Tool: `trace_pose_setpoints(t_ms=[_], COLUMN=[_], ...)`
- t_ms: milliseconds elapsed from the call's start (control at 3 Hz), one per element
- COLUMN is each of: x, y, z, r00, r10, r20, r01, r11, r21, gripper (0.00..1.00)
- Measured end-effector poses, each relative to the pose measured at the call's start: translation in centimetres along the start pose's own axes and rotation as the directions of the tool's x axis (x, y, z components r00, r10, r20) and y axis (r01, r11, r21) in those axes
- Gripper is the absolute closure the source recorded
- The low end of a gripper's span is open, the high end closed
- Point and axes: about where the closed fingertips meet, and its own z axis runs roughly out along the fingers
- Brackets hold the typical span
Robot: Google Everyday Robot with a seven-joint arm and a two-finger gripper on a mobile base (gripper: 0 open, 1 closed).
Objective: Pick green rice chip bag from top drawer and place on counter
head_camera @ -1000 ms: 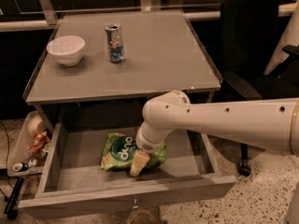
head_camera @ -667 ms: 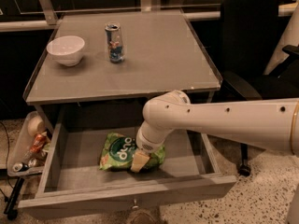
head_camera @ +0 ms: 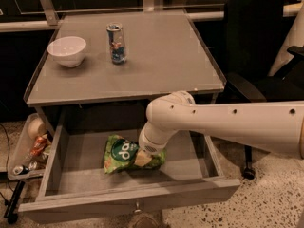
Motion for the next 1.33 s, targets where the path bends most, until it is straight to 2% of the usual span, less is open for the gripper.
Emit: trace_pose_setpoints(t_ms=[333,667,1000,1333], x=[-0.3,1.5,3.5,2.8], y=[0.2,1.3,1.8,1.1], z=[-5.0,-11.8,-18.6,-25.2], r00=[0.999,0.997,0.993,0.991], r10=[-0.007,0.033,0.090,0.085], r20=[0.050,0.067,0.080,0.100], r01=[0.006,-0.038,-0.101,-0.107], r11=[0.9997,0.9971,0.9845,0.9645], r21=[0.024,0.066,0.143,0.241], gripper=[1.00,1.00,1.00,1.00])
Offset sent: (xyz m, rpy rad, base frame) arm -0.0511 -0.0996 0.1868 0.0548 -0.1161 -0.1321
